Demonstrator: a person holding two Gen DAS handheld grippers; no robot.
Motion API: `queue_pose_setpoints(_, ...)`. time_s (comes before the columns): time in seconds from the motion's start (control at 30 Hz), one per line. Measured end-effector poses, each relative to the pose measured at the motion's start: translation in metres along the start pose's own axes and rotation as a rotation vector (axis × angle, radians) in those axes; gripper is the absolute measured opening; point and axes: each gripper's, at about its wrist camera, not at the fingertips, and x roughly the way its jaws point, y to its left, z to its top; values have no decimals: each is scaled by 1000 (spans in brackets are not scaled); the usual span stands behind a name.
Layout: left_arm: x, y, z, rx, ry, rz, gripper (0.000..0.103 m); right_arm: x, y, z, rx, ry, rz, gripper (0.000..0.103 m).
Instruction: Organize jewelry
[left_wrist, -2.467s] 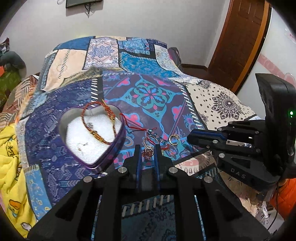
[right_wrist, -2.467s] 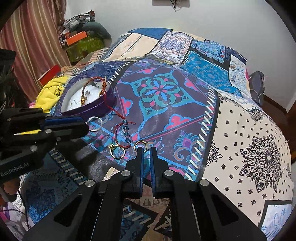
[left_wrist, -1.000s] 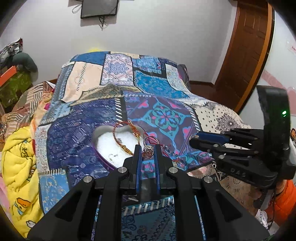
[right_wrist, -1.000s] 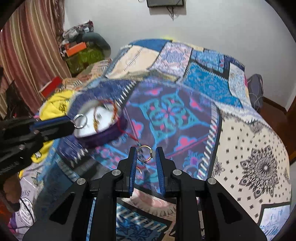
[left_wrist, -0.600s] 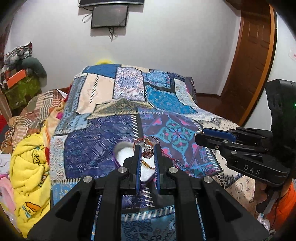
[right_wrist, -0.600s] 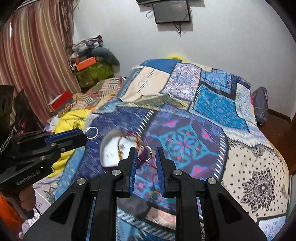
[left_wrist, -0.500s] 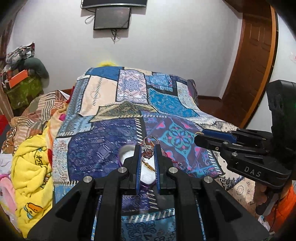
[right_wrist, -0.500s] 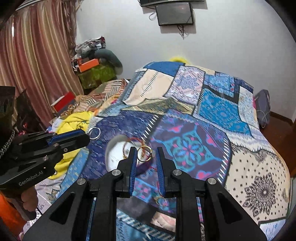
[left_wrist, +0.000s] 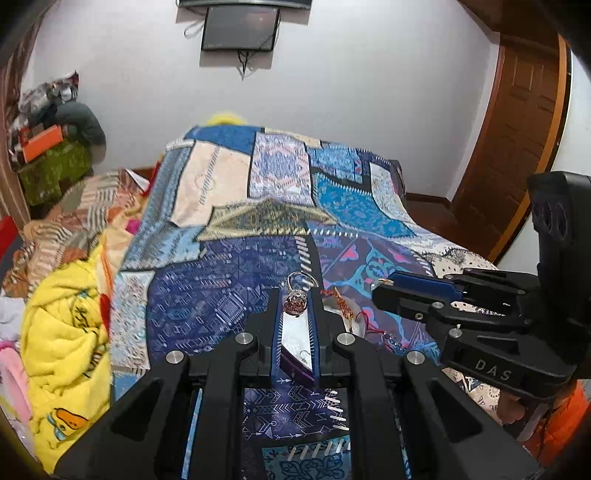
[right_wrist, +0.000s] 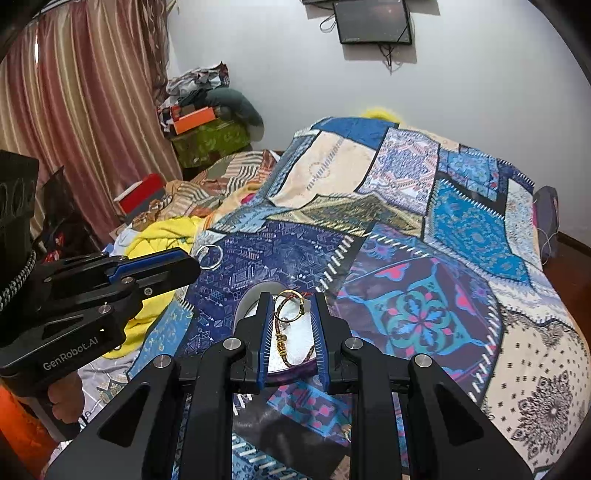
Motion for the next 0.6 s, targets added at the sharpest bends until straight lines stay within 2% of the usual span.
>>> queue_pose_setpoints(0.2,30,13,-7,-53,82,-67,12,26,0,-7,-3,65,9,18)
queue_pose_setpoints(0.6,57,10,-10,-28,140,-66,12,49,-6,-14,-14,124,-8,18)
